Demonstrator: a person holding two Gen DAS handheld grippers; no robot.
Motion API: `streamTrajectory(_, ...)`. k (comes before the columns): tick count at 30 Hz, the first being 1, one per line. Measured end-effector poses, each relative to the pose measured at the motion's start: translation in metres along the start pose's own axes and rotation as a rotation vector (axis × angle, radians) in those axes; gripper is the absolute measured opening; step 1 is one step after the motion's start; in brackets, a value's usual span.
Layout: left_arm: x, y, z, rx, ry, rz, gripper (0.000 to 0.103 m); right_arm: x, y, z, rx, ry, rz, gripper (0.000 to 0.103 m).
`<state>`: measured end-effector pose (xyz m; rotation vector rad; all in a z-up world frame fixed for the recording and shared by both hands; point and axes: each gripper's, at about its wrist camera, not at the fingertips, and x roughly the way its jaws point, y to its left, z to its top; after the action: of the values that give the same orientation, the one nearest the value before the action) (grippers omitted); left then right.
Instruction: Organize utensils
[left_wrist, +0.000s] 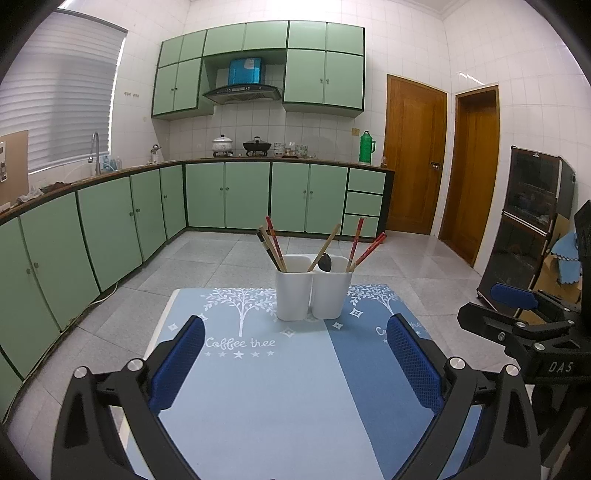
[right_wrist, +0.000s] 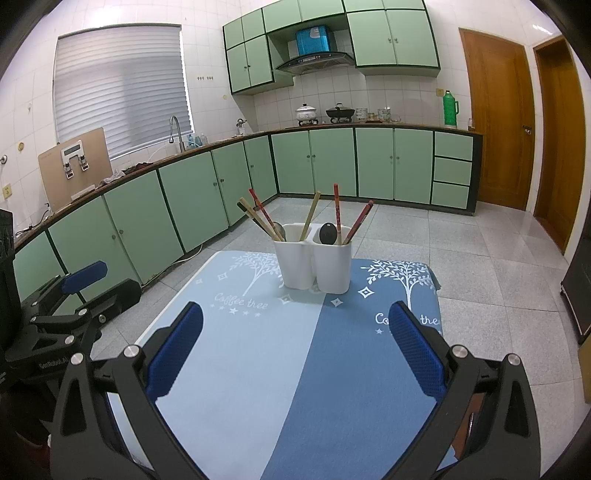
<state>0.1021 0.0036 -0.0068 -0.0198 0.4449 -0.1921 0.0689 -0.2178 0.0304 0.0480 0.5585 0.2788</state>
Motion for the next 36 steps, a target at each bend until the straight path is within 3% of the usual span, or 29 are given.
streamTrajectory(36, 0.0024, -0.0009, -0.0048, 0.002, 0.01, 0.005, 0.097, 0.0047, -0.0056, -0.0048, -0.002, 0.01, 0.002, 0.098)
